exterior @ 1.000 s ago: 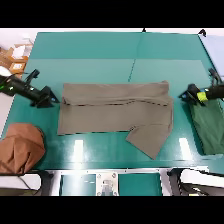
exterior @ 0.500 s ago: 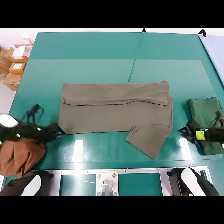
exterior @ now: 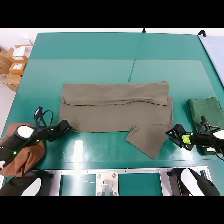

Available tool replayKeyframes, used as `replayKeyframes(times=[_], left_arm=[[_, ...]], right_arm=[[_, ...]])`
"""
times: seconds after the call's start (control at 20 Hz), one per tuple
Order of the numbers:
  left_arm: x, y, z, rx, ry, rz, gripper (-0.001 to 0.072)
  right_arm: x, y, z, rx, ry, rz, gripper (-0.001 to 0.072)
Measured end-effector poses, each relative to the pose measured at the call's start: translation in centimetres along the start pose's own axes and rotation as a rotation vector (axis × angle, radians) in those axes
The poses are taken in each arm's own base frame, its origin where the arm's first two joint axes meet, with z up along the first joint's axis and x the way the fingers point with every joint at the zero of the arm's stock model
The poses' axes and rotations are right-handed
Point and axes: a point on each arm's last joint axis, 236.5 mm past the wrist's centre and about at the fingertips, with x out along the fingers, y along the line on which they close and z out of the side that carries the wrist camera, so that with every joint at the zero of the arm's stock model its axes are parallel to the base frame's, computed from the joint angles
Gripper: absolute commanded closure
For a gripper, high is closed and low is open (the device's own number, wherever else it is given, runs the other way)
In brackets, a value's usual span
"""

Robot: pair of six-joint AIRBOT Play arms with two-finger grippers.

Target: Fold the shirts.

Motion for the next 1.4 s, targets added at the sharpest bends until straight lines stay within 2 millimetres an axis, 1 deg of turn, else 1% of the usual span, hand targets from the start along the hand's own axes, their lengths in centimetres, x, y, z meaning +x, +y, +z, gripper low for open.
replayKeyframes(times=[0.1,0.15,0.2,0.25,0.3,0.35,0.5,0.6,0.7,0.8,0.85,0.95,1.0,1.05,1.1,1.25,1.3,1.4], left_arm=[[0.1,-0.3,0.4,-0.002,-0.016,-0.005,0.068],[0.1,-0.6,0.6,0.003,-0.017,-0.007,0.0681],[0.0,-0.8,0.7,0.017,-0.015,-0.008,0.0681],[-0.1,-1.0,0.8,0.038,-0.011,-0.005,0.0681],[-0.2,-1.2,0.9,0.052,-0.008,-0.006,0.0681],[-0.4,-1.6,1.0,0.069,-0.004,-0.007,0.0681],[-1.3,-2.3,1.2,0.143,0.031,0.015,0.0681],[-2.3,-2.0,1.2,0.199,0.077,0.061,0.0681],[-3.4,-1.0,0.7,0.247,0.139,0.126,0.0681],[-4.4,0.6,-0.5,0.276,0.217,0.197,0.0682],[-4.9,1.2,-0.7,0.285,0.242,0.227,0.0682],[-5.6,1.8,-0.9,0.3,0.269,0.264,0.0682],[-5.9,1.6,-0.6,0.307,0.266,0.269,0.0682],[-6.3,1.2,0.0,0.319,0.256,0.271,0.0682],[-6.7,0.4,0.9,0.331,0.233,0.265,0.0682],[-7.7,-2.8,4.2,0.367,0.15,0.222,0.0682],[-7.7,-3.9,5.4,0.378,0.132,0.208,0.0682],[-7.4,-5.7,7.7,0.396,0.11,0.19,0.0681]], right_arm=[[0.5,0.2,-0.6,-0.011,0.024,0.0,0.0273],[0.8,0.4,-0.9,-0.018,0.04,0.0,0.0296],[1.1,0.5,-1.3,-0.029,0.058,-0.003,0.0364],[1.4,0.6,-1.8,-0.037,0.078,-0.005,0.0472],[1.7,0.7,-2.2,-0.049,0.098,-0.011,0.0638],[2.0,0.7,-2.5,-0.063,0.112,-0.015,0.0691],[2.3,1.1,-2.9,-0.105,0.137,-0.015,0.0693],[1.7,0.6,-2.9,-0.14,0.147,-0.059,0.0694],[0.6,-0.6,-2.4,-0.157,0.133,-0.136,0.0694],[-0.6,-1.9,-2.2,-0.165,0.12,-0.212,0.0694],[-1.2,-2.2,-2.2,-0.165,0.117,-0.234,0.0694],[-2.3,-1.7,-1.9,-0.167,0.099,-0.24,0.0694],[-3.0,-0.9,-1.4,-0.174,0.076,-0.226,0.0694],[-3.7,0.4,-0.8,-0.181,0.054,-0.197,0.0694],[-4.6,2.1,0.0,-0.189,0.023,-0.154,0.0694],[-6.6,7.3,2.7,-0.239,-0.058,-0.045,0.0694],[-7.0,8.8,3.7,-0.255,-0.073,-0.025,0.0694],[-6.9,11.3,5.5,-0.277,-0.089,0.006,0.0694]])
